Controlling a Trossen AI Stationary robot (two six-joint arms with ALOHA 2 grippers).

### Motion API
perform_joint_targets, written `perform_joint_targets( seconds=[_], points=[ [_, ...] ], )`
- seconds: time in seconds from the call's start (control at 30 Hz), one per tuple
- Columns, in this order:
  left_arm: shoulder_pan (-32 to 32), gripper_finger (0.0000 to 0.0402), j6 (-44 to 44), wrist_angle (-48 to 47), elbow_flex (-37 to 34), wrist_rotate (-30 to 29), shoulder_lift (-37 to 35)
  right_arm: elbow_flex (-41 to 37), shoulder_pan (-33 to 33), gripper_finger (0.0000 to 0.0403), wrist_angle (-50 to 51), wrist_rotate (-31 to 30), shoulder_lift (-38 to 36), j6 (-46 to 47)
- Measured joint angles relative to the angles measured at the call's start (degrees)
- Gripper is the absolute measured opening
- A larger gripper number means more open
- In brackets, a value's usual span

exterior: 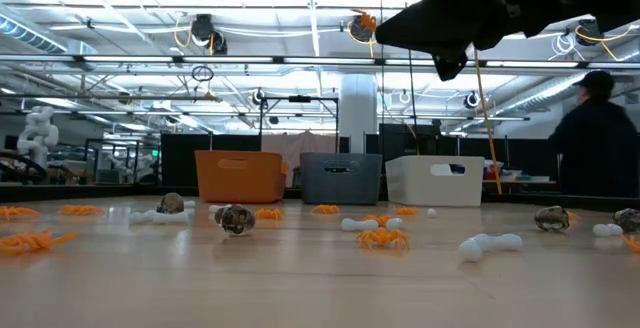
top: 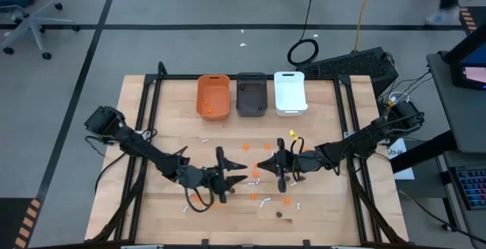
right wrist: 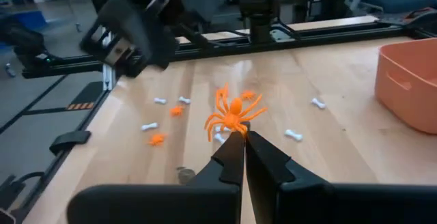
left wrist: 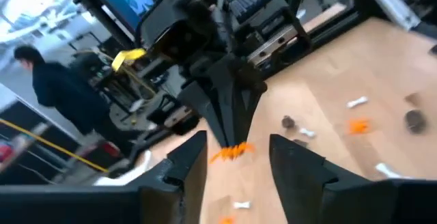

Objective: Sort Halloween decoration
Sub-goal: Put the orange spider toy into the orange bin

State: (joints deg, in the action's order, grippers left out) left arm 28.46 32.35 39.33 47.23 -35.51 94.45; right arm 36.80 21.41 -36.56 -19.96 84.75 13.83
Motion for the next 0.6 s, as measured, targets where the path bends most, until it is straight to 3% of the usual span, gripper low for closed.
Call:
perform_joint_targets(
  seconds=[0.17, 0.3, 0.43, 0.6],
  points=[
    [-0.8, 0.0225, 4.6, -5.2, 4.5, -0.6, 3.3, 0.0, -2.8, 0.0000, 0.4, 4.4, 0.0, 0.1],
    [-0.7, 0.0244, 5.9, -14.7, 6.9, -0.5, 3.7, 0.0, -4.9, 0.0000, 0.8, 8.3, 0.0, 0.1],
    [-1.7, 0.0232, 6.3, -16.1, 7.8, -1.6, 3.6, 0.0, -6.4, 0.0000, 1.0, 11.2, 0.0, 0.1],
    [-4.0, 0.0189, 7.5, -18.9, 7.8, -0.4, 3.6, 0.0, -7.3, 0.0000, 1.2, 12.7, 0.0, 0.1]
  ],
)
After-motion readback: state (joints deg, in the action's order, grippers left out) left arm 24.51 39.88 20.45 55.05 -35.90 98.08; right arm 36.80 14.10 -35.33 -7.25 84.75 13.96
